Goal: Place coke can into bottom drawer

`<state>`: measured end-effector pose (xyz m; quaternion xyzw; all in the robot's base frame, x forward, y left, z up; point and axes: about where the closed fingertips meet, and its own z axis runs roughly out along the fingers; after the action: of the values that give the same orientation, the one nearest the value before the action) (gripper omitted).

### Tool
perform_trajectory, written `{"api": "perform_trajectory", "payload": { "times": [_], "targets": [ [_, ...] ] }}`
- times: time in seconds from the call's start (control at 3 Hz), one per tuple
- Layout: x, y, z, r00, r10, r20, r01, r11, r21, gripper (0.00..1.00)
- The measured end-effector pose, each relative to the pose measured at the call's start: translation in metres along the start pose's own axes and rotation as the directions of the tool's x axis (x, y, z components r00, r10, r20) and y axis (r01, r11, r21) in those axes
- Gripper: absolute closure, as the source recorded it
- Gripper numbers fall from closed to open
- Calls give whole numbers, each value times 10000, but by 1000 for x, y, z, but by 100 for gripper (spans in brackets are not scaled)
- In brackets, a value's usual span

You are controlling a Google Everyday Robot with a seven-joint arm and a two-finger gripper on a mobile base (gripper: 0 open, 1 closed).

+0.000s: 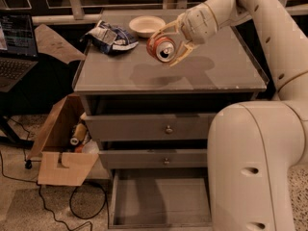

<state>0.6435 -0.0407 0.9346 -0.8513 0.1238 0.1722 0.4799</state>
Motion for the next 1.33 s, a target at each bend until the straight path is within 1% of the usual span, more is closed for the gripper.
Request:
{"api": "perform_trajectory", "payload": {
  "times": [0.33, 0.67, 1.0, 1.33],
  "targets": [
    [-28, 8, -24, 9994, 335, -14, -333, 9964, 781, 100],
    [-66, 5, -57, 9901, 368, -1357, -153, 9876, 1561, 100],
    [-114, -2, -83, 9538, 301, -2989, 391, 9741, 2229, 100],
    [-133, 9, -84, 9018, 890, -4229, 324, 9619, 2715, 100]
  ]
}}
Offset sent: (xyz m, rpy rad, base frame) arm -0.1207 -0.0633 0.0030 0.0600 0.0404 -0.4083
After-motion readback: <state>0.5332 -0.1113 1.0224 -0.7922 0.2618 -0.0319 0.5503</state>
